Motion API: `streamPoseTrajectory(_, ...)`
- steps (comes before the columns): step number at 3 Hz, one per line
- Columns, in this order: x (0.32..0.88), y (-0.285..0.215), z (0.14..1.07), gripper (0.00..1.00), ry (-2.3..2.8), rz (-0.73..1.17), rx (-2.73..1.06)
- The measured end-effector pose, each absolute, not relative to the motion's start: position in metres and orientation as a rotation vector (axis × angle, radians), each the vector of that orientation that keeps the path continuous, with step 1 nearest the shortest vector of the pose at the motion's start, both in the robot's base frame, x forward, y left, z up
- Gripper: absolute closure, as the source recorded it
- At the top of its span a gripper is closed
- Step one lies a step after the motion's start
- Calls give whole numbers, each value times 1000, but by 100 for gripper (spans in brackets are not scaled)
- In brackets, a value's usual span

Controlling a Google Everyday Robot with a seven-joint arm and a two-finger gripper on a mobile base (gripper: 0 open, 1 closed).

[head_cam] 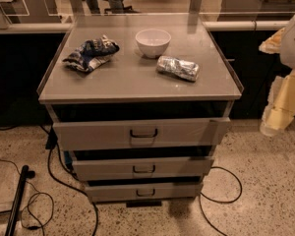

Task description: Open middle drawer

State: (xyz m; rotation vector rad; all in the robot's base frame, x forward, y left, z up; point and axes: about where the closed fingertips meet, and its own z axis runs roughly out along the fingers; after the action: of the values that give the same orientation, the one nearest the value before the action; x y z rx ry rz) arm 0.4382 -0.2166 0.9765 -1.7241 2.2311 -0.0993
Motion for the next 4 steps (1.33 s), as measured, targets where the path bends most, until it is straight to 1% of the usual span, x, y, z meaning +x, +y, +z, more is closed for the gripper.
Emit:
streamPoseTrajectory(2, 433, -207, 967, 0, 2191, -74, -1724)
streamPoseTrajectory(3, 422, -190, 934, 0, 2105, 22, -1746)
streamPoseTrajectory(4, 406, -172, 881, 0, 1981, 170, -1744)
